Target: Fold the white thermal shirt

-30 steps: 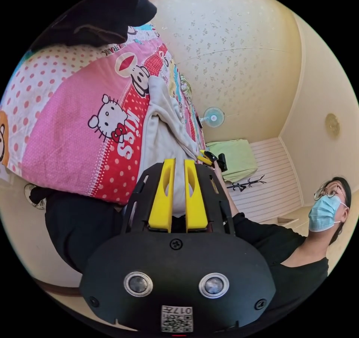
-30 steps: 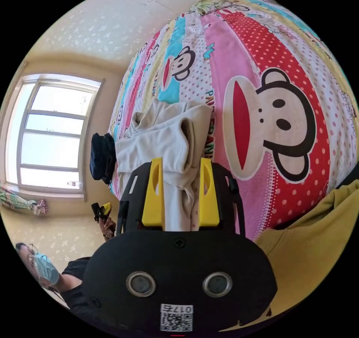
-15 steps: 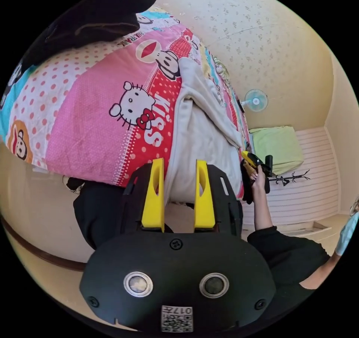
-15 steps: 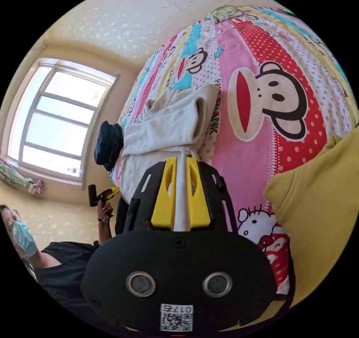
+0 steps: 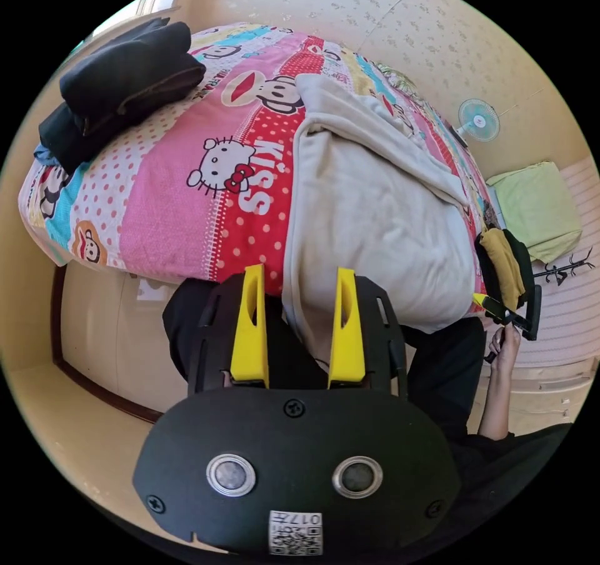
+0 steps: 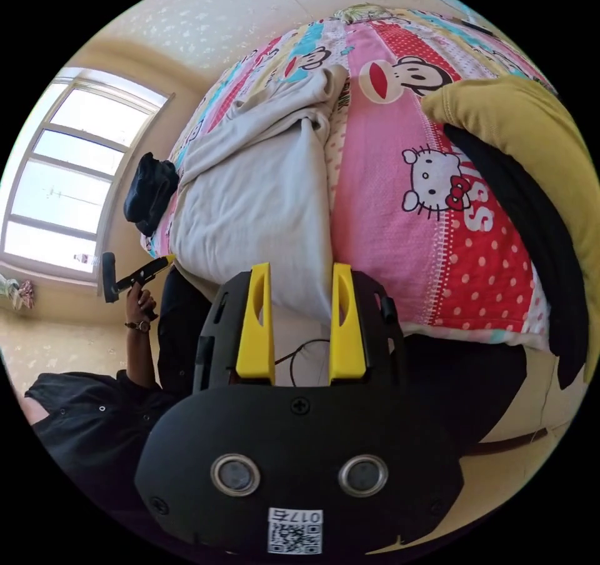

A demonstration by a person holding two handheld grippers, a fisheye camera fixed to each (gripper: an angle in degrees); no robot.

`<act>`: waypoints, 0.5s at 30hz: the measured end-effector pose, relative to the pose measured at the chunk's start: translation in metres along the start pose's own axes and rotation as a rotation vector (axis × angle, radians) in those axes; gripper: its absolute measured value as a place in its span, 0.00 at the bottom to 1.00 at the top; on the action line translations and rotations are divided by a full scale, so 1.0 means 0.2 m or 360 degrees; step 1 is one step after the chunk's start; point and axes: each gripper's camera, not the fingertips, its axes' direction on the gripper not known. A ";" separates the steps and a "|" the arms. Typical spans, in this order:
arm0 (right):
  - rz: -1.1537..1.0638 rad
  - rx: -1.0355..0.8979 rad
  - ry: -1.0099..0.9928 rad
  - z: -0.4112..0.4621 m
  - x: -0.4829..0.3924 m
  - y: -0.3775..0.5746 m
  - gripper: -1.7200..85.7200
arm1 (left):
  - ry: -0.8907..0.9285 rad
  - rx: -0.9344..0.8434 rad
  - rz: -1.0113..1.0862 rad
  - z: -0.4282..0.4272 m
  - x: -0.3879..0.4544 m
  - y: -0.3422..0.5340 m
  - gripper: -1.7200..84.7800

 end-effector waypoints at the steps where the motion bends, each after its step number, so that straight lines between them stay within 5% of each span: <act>1: 0.0025 -0.0001 0.0058 0.01 0.00 0.03 0.15 | 0.0056 -0.0038 0.0000 0.04 0.00 0.02 0.15; 6: 0.0004 -0.0161 0.0002 -0.04 -0.02 0.07 0.07 | 0.0290 -0.0162 0.0098 -0.04 -0.05 0.03 0.07; 10: -0.0178 0.0096 0.0009 -0.36 -0.12 0.06 0.06 | 0.0537 0.0111 0.0283 -0.41 -0.04 -0.04 0.05; 15: -0.0320 0.0323 0.0137 -0.58 -0.19 -0.20 0.06 | 0.0383 0.0383 0.0401 -0.63 0.00 -0.35 0.06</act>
